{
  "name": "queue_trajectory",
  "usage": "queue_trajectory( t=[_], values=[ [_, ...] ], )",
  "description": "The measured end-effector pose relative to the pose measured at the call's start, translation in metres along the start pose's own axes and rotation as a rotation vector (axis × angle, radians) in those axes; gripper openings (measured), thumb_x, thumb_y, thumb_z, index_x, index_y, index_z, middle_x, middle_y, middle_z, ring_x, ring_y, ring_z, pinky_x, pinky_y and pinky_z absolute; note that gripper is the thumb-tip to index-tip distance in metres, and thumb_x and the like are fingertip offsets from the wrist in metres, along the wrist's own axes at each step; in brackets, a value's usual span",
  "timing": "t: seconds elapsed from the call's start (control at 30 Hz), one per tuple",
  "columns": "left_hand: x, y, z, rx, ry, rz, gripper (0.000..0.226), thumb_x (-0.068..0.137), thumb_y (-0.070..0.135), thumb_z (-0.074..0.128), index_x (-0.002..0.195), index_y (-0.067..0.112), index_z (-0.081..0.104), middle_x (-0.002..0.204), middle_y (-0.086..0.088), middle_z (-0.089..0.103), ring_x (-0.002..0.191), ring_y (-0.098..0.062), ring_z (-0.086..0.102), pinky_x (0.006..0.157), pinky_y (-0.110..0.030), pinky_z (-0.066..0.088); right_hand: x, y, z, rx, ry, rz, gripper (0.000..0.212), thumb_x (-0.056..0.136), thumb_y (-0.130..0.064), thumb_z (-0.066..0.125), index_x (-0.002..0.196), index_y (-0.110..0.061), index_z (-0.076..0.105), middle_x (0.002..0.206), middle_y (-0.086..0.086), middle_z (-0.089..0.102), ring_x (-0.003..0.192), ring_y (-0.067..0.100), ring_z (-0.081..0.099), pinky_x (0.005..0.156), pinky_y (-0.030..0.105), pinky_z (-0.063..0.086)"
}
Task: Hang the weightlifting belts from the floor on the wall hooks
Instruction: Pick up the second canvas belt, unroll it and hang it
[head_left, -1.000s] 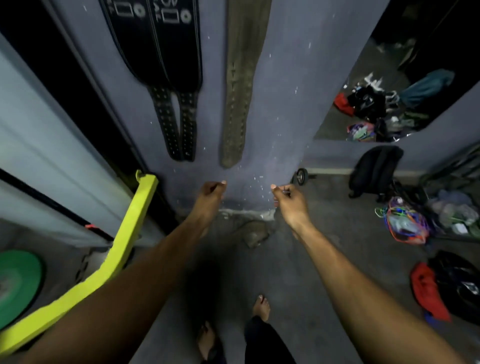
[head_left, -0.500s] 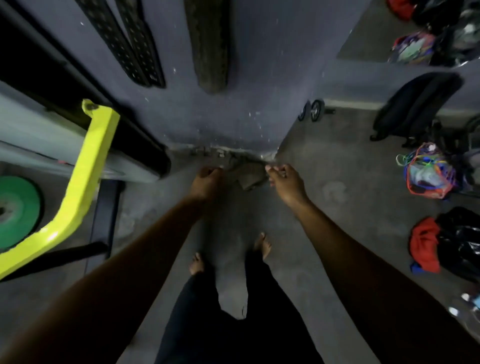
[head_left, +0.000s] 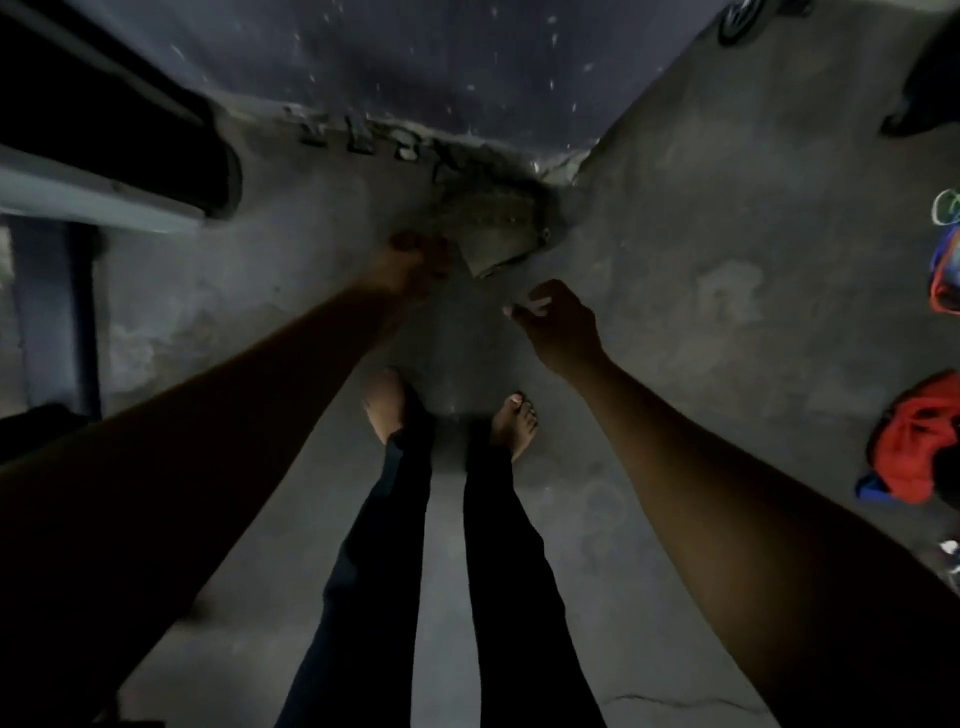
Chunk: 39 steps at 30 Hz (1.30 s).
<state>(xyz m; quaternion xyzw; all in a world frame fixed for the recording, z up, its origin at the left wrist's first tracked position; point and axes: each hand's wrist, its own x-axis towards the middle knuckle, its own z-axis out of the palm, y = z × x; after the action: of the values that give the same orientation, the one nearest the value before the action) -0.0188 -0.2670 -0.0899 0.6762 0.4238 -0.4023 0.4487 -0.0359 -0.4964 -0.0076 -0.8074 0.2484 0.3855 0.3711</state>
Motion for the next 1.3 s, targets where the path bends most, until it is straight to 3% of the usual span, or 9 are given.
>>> queue_trajectory(
  t=[0.17,0.27,0.33,0.47,0.7,0.87,1.03,1.17,1.3],
  values=[
    [0.191,-0.225,0.069,-0.018,0.049,0.09,0.064,0.077,0.031,0.051,0.133,0.001,0.043,0.119,-0.024,0.06,0.109,-0.043,0.059,0.094,-0.054,0.048,0.117,0.024,0.038,-0.195,-0.026,-0.058,0.063,0.097,-0.046,0.069,0.148,-0.013,0.049,0.141,0.011,0.064,0.131,0.03,0.06,0.1,0.034,0.045],
    [0.163,-0.091,0.065,-0.193,-0.11,-0.1,0.036,0.086,0.031,0.07,0.111,0.008,0.056,0.1,-0.015,0.063,0.099,-0.013,0.064,0.093,-0.031,0.053,0.179,0.042,0.058,-0.361,-0.032,-0.109,0.077,0.097,-0.051,0.066,0.156,-0.008,0.04,0.153,0.015,0.055,0.143,0.033,0.051,0.116,0.041,0.041],
    [0.147,-0.014,0.082,0.067,-0.084,0.169,0.02,0.101,0.036,0.055,0.089,0.021,0.059,0.089,-0.002,0.063,0.08,0.0,0.061,0.078,-0.021,0.049,0.216,0.053,0.068,-0.458,-0.024,-0.165,0.087,0.092,-0.059,0.066,0.158,-0.01,0.037,0.158,0.016,0.049,0.146,0.035,0.045,0.119,0.049,0.039],
    [0.183,0.015,0.097,0.033,-0.24,0.105,0.04,0.1,0.051,0.049,0.117,0.018,0.064,0.118,-0.001,0.068,0.102,-0.016,0.065,0.083,-0.033,0.047,0.272,0.061,0.068,-0.56,0.115,-0.307,0.103,0.075,-0.067,0.072,0.159,-0.022,0.033,0.162,0.015,0.035,0.146,0.04,0.04,0.113,0.058,0.042],
    [0.239,0.009,0.147,-0.234,-0.336,0.025,0.051,0.096,0.064,0.048,0.132,0.027,0.053,0.125,-0.001,0.055,0.109,-0.025,0.054,0.092,-0.043,0.045,0.343,0.065,0.052,-1.044,-0.012,-0.488,0.145,0.061,-0.065,0.09,0.166,-0.037,-0.005,0.175,0.017,-0.007,0.161,0.045,-0.002,0.124,0.072,0.001],
    [0.247,0.01,0.151,-0.262,-0.307,0.06,0.069,0.086,0.068,0.057,0.145,0.033,0.048,0.144,0.004,0.055,0.126,-0.023,0.054,0.106,-0.052,0.041,0.349,0.06,0.055,-0.903,0.063,-0.553,0.123,0.07,-0.059,0.087,0.166,-0.037,0.014,0.172,0.015,0.022,0.153,0.049,0.027,0.12,0.062,0.034],
    [0.246,0.014,0.153,-0.408,-0.342,0.163,0.038,0.097,0.045,0.059,0.125,0.02,0.062,0.098,0.007,0.075,0.071,0.006,0.072,0.052,-0.014,0.053,0.347,0.05,0.039,-0.88,0.137,-0.598,0.067,0.097,-0.056,0.059,0.156,-0.028,0.042,0.145,0.02,0.061,0.127,0.045,0.06,0.103,0.048,0.05],
    [0.239,0.004,0.146,-0.394,-0.307,0.331,0.073,0.082,0.037,0.08,0.147,0.023,0.05,0.136,-0.001,0.066,0.119,-0.016,0.066,0.101,-0.036,0.055,0.336,0.052,0.04,-0.632,0.082,-0.474,0.046,0.106,-0.044,0.05,0.13,-0.009,0.068,0.122,0.02,0.072,0.115,0.036,0.067,0.098,0.04,0.051],
    [0.205,-0.007,0.128,-0.31,-0.243,0.42,0.076,0.082,0.01,0.08,0.149,0.012,0.044,0.14,-0.007,0.062,0.122,-0.016,0.063,0.102,-0.03,0.053,0.295,0.074,0.051,-0.393,0.069,-0.281,0.056,0.106,-0.046,0.054,0.116,0.006,0.07,0.113,0.02,0.074,0.109,0.032,0.07,0.094,0.036,0.053]
  ],
)
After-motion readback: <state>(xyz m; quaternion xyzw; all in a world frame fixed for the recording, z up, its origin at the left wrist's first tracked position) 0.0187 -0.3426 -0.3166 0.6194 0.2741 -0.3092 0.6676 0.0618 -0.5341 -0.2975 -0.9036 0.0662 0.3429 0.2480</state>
